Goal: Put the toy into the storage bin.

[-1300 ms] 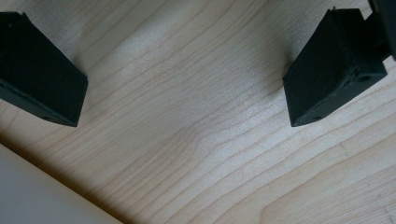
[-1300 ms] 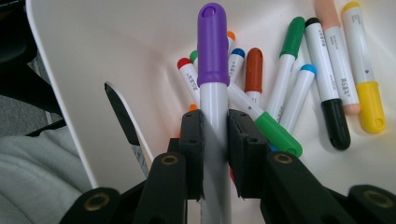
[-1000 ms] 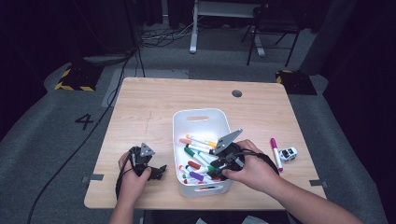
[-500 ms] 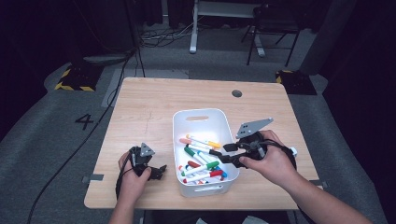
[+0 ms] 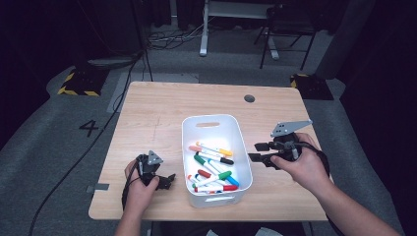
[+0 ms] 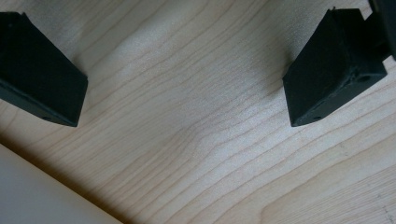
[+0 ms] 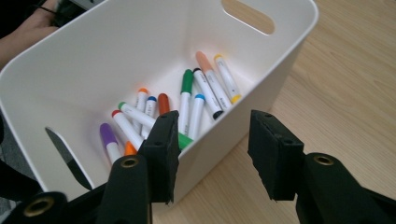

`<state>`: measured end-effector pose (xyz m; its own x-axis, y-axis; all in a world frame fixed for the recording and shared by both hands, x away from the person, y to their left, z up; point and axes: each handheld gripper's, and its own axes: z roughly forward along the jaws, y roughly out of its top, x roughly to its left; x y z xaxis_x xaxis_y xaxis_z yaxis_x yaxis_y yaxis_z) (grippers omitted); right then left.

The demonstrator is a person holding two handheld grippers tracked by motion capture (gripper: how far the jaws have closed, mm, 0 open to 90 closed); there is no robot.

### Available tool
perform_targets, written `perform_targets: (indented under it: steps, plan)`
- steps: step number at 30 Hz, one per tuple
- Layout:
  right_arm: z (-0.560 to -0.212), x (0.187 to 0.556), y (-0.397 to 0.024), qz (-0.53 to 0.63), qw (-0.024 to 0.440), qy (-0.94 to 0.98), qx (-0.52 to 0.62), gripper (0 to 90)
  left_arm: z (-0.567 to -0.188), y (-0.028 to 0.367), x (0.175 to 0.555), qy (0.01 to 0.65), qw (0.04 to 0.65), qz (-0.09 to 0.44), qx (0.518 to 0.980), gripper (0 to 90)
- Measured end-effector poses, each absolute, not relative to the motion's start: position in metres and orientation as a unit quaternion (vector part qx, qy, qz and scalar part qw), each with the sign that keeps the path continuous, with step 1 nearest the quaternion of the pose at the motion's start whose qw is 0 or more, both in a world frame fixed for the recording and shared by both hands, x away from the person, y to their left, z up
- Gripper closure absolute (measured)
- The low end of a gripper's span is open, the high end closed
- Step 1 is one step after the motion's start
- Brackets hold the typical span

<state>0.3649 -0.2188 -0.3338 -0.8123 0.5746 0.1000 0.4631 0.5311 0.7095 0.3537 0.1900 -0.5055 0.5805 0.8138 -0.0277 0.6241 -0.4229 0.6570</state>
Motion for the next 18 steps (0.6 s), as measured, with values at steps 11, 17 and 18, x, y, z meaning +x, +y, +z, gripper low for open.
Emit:
perform_targets:
  steps: [11, 17, 18]
  plan:
    - [-0.349, 0.390, -0.257, 0.360, 0.089, 0.854, 0.364, 53.7, -0.505, 0.190, 0.354, 0.433, 0.318, 0.149, 0.830, 0.0]
    - [-0.360, 0.405, -0.278, 0.350, 0.091, 0.844, 0.396, 52.7, -0.505, 0.190, 0.354, 0.433, 0.318, 0.149, 0.830, 0.0]
    - [-0.362, 0.407, -0.280, 0.349, 0.090, 0.843, 0.399, 52.4, -0.505, 0.190, 0.354, 0.433, 0.318, 0.149, 0.830, 0.1]
